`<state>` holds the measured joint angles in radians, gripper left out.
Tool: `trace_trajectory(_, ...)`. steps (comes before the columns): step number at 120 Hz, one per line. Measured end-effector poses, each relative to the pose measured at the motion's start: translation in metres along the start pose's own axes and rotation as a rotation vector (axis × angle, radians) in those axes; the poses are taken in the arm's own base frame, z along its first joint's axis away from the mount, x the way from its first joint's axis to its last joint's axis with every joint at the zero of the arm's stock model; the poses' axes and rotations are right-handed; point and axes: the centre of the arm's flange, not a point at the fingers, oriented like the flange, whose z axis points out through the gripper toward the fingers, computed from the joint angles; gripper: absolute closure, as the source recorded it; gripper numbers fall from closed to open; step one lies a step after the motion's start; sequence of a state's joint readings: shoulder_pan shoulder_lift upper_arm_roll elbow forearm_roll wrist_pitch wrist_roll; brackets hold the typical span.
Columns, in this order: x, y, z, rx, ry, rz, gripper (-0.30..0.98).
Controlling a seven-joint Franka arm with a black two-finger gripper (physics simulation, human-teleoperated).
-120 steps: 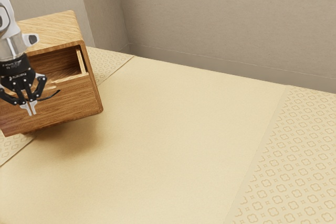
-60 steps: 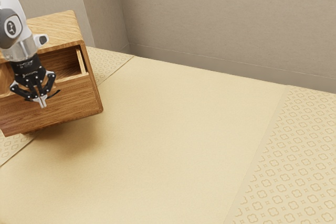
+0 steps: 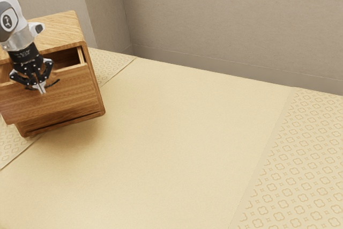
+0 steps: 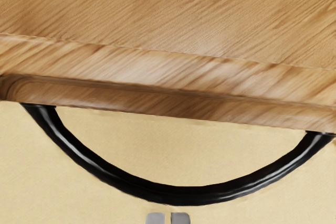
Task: Push the drawer handle with one arm to close the drawer
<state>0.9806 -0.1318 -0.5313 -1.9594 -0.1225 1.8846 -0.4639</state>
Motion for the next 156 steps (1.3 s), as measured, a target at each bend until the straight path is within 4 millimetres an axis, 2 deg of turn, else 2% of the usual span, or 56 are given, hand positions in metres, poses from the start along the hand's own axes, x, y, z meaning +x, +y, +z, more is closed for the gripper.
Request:
trace_trajectory(19, 0.039, -0.008, 0.005, -0.004, 0.002, 0.001, 0.78)
trace_trajectory(41, 0.071, -0.009, 0.01, -0.006, 0.017, 0.014, 0.78)
trace_trajectory(49, 0.077, -0.003, 0.017, -0.008, 0.018, 0.029, 0.78)
trace_trajectory(65, 0.094, 0.013, 0.018, -0.031, 0.041, 0.061, 0.78)
trace_trajectory(74, 0.101, 0.014, 0.02, -0.033, 0.052, 0.066, 0.78)
trace_trajectory(94, 0.116, 0.013, 0.012, -0.041, 0.091, 0.07, 0.78)
trace_trajectory(110, 0.117, 0.011, 0.012, -0.03, 0.097, 0.072, 0.78)
trace_trajectory(117, 0.078, 0.022, 0.024, -0.021, 0.053, 0.085, 0.77)
trace_trajectory(122, 0.034, 0.035, 0.024, -0.012, 0.037, 0.105, 0.76)
trace_trajectory(128, -0.022, 0.053, 0.014, -0.004, 0.039, 0.14, 0.74)
trace_trajectory(132, -0.065, 0.078, 0.007, -0.004, 0.036, 0.2, 0.73)
trace_trajectory(139, -0.15, 0.135, 0.001, -0.022, 0.001, 0.373, 0.68)
trace_trajectory(144, -0.195, 0.167, -0.011, -0.054, -0.016, 0.481, 0.6)
trace_trajectory(147, -0.214, 0.182, -0.023, -0.077, -0.021, 0.535, 0.55)
trace_trajectory(150, -0.222, 0.194, -0.037, -0.101, -0.023, 0.571, 0.49)
trace_trajectory(156, -0.211, 0.212, -0.084, -0.154, -0.007, 0.602, 0.39)
